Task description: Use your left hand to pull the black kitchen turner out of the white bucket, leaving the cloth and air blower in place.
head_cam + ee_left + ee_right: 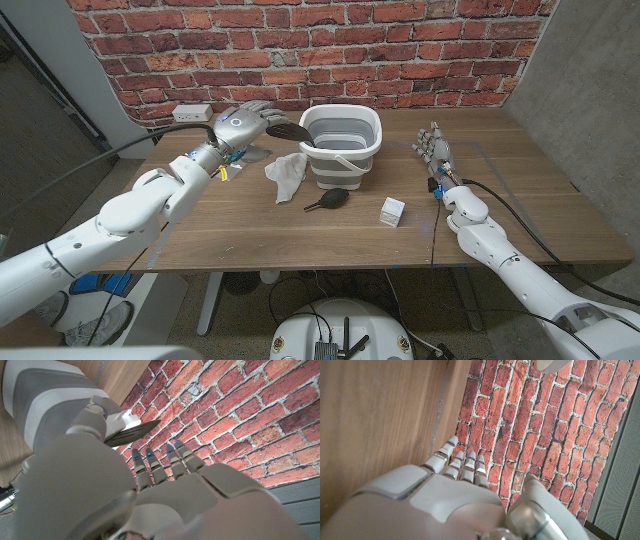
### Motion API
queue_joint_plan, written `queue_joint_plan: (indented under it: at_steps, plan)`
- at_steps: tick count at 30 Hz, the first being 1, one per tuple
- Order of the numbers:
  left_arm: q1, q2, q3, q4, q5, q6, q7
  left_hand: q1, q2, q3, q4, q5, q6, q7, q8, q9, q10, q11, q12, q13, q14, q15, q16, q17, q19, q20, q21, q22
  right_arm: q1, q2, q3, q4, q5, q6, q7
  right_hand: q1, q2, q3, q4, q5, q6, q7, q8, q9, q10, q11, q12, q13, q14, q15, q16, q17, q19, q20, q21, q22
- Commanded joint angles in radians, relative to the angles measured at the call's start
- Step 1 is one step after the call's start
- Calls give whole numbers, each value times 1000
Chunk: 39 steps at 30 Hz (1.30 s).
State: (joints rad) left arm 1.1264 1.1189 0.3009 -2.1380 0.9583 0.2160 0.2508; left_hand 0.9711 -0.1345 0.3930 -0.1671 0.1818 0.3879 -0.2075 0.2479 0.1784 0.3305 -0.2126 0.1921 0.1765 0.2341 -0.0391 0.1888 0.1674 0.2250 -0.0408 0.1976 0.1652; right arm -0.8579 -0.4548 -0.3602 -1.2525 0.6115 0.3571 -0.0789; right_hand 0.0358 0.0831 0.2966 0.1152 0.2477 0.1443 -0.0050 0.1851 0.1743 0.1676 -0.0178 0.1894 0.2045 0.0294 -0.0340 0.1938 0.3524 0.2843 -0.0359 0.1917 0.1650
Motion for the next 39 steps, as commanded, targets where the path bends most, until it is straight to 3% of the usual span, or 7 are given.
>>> queue_joint_plan:
  at_steps: [1, 13, 19, 22, 26, 39]
  plan:
    - [-46, -48, 72, 70, 118, -14, 133, 28, 10, -6, -1, -1, 24, -2, 8, 3, 24, 2, 2, -1, 30, -180, -2, 2, 27, -111, 8, 4, 5, 11, 2, 20, 7, 14, 8, 5, 33, 3, 3, 5, 9, -4, 6, 4, 13, 0, 8, -2, 6, -17, 9, -1, 13, -2, 3, 3]
    - [-72, -55, 105, 99, 136, -30, 162, 63, 38, -27, 2, -4, 93, -1, 16, 4, 86, 1, 3, 0, 100, -185, -3, 3, 108, -139, 13, 6, -1, 11, 9, 21, 14, 24, 11, 3, 32, 4, 5, 5, 11, -2, 6, 4, 17, 1, 9, -4, 11, -15, 11, -7, 18, -1, 3, 3]
    - [-93, -71, 128, 128, 154, -35, 196, 100, 59, -83, 7, 0, 186, -1, 0, 5, 168, 0, -4, -1, 168, -188, -10, 3, 166, -162, 0, 8, -1, 11, 11, 19, 18, 26, 13, 3, 32, 5, 6, 5, 13, -2, 7, 4, 20, -2, 10, -5, 13, -14, 11, -9, 20, -1, 3, 3]
    - [-110, -74, 140, 143, 158, -48, 205, 123, 78, -127, 9, 2, 217, -2, -31, 6, 192, 0, -9, -1, 185, -189, -11, 3, 175, -163, -2, 9, 2, 11, 11, 21, 19, 27, 18, 3, 32, 5, 6, 5, 13, -2, 6, 4, 20, -1, 10, -5, 14, -16, 11, -11, 21, -1, 3, 3]
    - [-130, -91, 159, 170, 162, -54, 229, 145, 103, -153, 8, 8, 275, 0, -32, 7, 226, -1, -8, -1, 227, -191, -7, 5, 208, -163, 4, 11, 4, 13, 12, 26, 20, 32, 21, 3, 32, 5, 7, 5, 14, -2, 7, 4, 22, 1, 10, -5, 15, -15, 12, -12, 23, -1, 3, 3]
    - [-181, -122, 203, 214, 170, -72, 289, 191, 148, -165, 7, 30, 352, 5, -35, 9, 309, -2, -6, 0, 290, -194, -6, 7, 242, -163, 9, 14, -8, 9, 15, 15, 22, 34, 19, 2, 31, 6, 8, 5, 18, -1, 8, 4, 25, 4, 11, -6, 20, -14, 13, -16, 28, -1, 3, 3]
